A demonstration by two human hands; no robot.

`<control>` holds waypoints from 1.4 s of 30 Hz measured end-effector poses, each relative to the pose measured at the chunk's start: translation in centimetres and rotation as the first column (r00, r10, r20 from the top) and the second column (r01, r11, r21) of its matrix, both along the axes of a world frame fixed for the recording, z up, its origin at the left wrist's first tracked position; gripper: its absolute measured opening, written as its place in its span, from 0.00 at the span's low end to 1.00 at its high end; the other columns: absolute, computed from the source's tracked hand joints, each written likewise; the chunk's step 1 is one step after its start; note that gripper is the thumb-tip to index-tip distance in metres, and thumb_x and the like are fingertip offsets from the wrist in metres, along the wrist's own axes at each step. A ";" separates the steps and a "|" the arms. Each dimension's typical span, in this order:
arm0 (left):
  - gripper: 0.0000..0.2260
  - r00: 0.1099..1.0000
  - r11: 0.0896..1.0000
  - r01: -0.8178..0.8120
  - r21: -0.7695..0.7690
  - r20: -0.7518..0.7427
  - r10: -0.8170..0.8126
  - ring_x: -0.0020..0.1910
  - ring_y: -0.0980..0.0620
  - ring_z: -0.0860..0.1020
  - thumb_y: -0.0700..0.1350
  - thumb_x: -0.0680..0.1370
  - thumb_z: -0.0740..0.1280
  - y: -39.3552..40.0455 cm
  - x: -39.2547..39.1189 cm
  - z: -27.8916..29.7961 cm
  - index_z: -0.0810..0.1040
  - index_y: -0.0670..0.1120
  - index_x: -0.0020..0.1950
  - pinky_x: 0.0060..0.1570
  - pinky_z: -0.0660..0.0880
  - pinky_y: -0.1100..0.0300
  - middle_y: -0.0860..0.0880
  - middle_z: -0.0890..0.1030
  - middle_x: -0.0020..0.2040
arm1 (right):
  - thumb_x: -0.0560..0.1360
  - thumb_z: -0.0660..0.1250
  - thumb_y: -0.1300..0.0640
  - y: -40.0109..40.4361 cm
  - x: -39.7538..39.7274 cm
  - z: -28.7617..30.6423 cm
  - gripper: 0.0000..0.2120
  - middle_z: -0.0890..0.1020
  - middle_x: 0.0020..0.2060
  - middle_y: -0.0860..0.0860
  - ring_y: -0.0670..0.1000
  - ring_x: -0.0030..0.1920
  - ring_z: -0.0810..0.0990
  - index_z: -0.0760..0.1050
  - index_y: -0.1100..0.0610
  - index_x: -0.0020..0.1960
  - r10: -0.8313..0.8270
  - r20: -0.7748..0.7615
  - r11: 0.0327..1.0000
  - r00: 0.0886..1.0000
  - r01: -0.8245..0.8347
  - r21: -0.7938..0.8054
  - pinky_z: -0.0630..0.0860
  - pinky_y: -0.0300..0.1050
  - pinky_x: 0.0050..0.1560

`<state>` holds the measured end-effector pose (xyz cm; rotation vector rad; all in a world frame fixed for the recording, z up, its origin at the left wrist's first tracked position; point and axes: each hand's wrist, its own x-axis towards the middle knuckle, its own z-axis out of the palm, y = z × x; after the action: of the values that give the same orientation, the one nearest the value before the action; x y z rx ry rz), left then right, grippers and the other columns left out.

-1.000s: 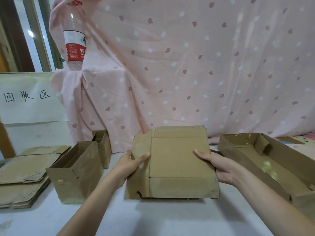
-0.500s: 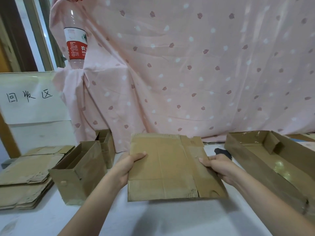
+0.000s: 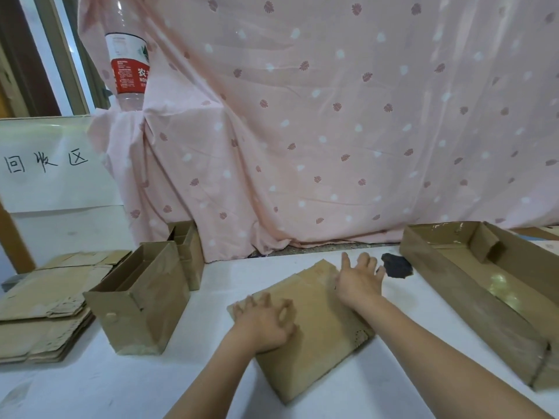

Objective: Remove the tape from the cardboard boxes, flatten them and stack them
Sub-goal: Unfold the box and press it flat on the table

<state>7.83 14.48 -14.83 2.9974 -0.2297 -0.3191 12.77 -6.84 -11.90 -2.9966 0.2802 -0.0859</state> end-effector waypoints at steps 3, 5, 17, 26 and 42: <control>0.29 0.997 0.984 -0.053 0.170 0.069 0.042 0.70 0.33 0.64 0.69 0.77 0.49 -1.7 -0.9 -0.3 0.54 0.63 0.77 0.64 0.63 0.38 0.42 0.61 0.75 | 0.83 0.50 0.48 1.9 -0.5 -0.8 0.28 0.55 0.76 0.62 0.64 0.75 0.55 0.50 0.53 0.80 0.004 -0.005 0.996 1.000 -0.004 0.087 0.51 0.63 0.74; 0.30 0.989 0.960 -0.110 0.258 0.122 0.081 0.64 0.34 0.68 0.69 0.78 0.46 -3.1 -1.5 -0.2 0.53 0.59 0.79 0.59 0.68 0.41 0.39 0.65 0.71 | 0.82 0.49 0.47 3.2 -1.3 -1.4 0.27 0.57 0.77 0.62 0.64 0.76 0.57 0.54 0.55 0.79 -0.015 -0.062 0.986 0.998 0.025 0.165 0.52 0.63 0.75; 0.30 0.956 0.998 0.055 -0.022 0.289 -0.046 0.70 0.34 0.66 0.56 0.76 0.44 -3.1 -0.7 -3.2 0.69 0.46 0.72 0.70 0.63 0.43 0.38 0.69 0.71 | 0.82 0.48 0.40 2.4 -4.0 -3.4 0.29 0.65 0.74 0.60 0.60 0.74 0.64 0.61 0.58 0.76 0.325 -0.083 0.946 0.942 -0.325 0.010 0.61 0.53 0.74; 0.30 0.971 0.999 -0.039 0.009 0.238 0.036 0.79 0.43 0.48 0.59 0.82 0.40 -5.0 1.2 -3.2 0.48 0.49 0.82 0.77 0.42 0.45 0.41 0.50 0.81 | 0.83 0.41 0.42 2.5 -3.3 -5.5 0.32 0.46 0.81 0.57 0.55 0.81 0.42 0.44 0.58 0.82 0.273 -0.081 0.962 0.959 -0.272 0.023 0.37 0.51 0.79; 0.29 0.957 0.987 -0.157 -0.033 0.243 0.161 0.80 0.42 0.44 0.58 0.83 0.43 -5.4 0.2 -3.3 0.48 0.48 0.82 0.75 0.36 0.40 0.43 0.48 0.82 | 0.80 0.44 0.37 3.1 -4.2 -5.3 0.33 0.47 0.80 0.63 0.65 0.80 0.43 0.47 0.50 0.81 0.070 -0.073 0.997 0.995 -0.067 0.038 0.36 0.63 0.77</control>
<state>8.04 9.13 -18.16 3.0120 -0.0107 0.0706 8.54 -3.71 -17.21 -2.9747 0.1845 0.0363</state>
